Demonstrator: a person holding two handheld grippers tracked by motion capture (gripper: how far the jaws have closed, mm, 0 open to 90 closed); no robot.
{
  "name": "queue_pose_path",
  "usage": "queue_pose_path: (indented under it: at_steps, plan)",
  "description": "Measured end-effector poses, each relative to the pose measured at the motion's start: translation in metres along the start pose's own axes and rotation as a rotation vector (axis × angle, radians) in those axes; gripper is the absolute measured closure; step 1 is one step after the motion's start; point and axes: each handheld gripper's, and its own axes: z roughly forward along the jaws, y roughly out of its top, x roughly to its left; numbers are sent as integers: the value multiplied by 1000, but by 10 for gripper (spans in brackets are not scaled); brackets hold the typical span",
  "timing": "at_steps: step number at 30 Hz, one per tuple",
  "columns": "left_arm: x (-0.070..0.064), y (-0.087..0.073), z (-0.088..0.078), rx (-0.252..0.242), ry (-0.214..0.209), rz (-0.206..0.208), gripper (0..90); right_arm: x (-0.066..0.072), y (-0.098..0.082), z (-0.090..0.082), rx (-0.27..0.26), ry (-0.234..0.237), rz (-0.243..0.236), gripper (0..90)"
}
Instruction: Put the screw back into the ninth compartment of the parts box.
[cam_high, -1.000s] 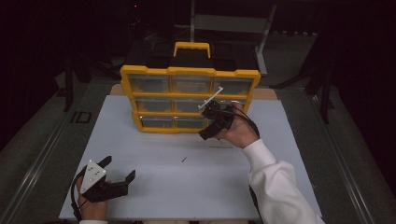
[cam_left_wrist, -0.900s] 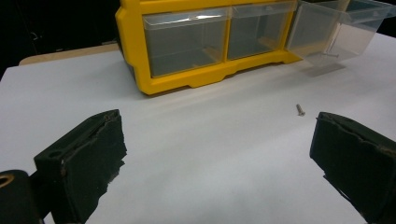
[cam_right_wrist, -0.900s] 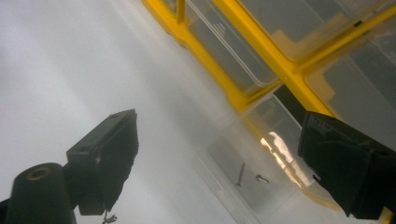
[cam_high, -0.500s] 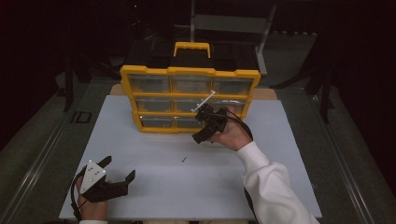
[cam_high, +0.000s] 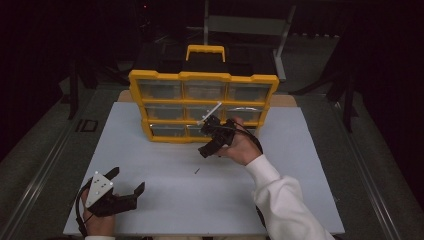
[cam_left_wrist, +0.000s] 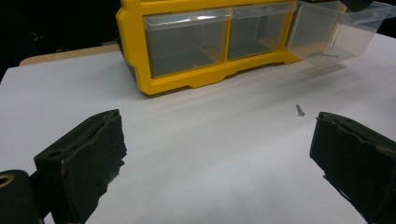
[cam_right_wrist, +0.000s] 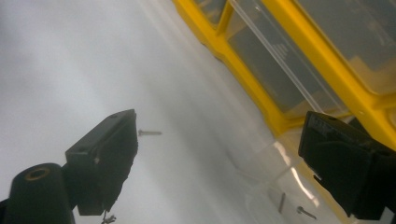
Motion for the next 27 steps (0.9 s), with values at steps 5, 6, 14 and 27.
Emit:
queue_pose_path:
  at_steps: [5, 6, 14, 27]
  plan:
    - [0, 0, 0, 1, 0, 0, 34, 5, 3, 4, -4, 9, -4, 118]
    - [0, 0, 0, 0, 0, 1, 34, 6, 3, 4, -4, 11, -5, 118]
    - [0, 0, 0, 0, 0, 0, 34, 11, 6, 7, -16, 12, -9, 119]
    - [0, 0, -1, -2, 0, -1, 34, 27, 10, 21, -29, 32, -26, 120]
